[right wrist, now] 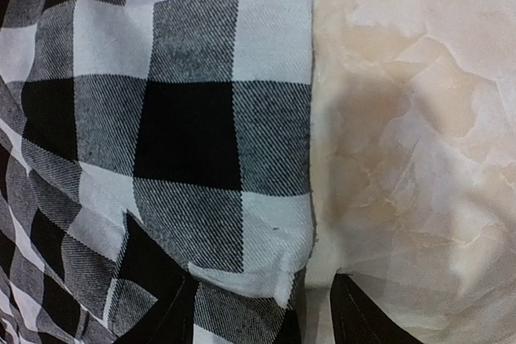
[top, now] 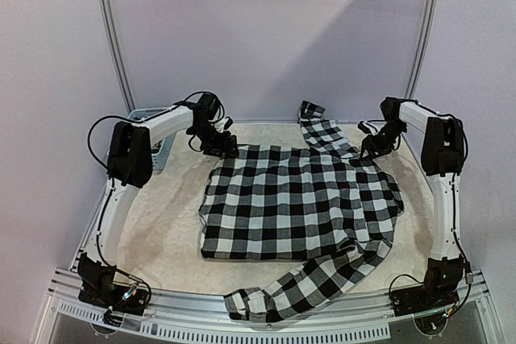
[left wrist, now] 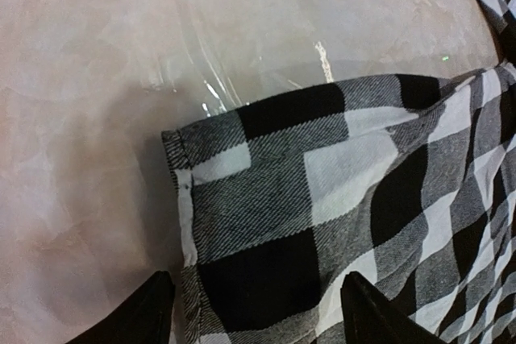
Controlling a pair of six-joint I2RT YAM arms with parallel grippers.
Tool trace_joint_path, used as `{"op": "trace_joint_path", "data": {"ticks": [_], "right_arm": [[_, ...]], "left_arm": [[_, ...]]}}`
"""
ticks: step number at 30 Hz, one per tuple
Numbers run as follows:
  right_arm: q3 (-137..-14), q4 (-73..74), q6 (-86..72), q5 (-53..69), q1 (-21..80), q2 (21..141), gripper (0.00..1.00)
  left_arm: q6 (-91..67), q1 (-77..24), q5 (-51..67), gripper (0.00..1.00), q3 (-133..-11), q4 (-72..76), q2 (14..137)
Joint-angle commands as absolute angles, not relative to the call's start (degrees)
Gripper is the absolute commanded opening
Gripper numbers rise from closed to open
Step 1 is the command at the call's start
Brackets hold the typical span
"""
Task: Fold and stack the mixed laundry pile
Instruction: Flatten out the crumpled shirt at the center of the board.
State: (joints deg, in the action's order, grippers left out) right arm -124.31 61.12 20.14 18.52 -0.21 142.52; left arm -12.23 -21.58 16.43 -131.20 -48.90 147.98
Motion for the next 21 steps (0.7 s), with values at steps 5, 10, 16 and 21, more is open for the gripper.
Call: {"op": "trace_joint_path", "data": {"ticks": [5,10,16,21], "right_arm": [[-123.85,60.18,19.75,23.06,-3.78,143.23,0.44],[-123.97,58.64,19.04,27.69,-4.11,143.49,0.29],[-123.96,58.52,18.72,31.56,-4.13,143.35,0.17],[-123.26,58.72,18.85,31.57,-4.13,143.40,0.07]], "left_arm": [[-12.58,-20.48,18.30,0.56,-128.84,-46.12,149.18],[-14.24,-19.81,17.45,0.22,-123.51,-41.52,145.63],[-14.76,-19.69,16.61,0.00,-117.86,-38.14,140.46],[-16.01,-19.74,13.57,0.00,-116.06,-38.78,137.63]]}}
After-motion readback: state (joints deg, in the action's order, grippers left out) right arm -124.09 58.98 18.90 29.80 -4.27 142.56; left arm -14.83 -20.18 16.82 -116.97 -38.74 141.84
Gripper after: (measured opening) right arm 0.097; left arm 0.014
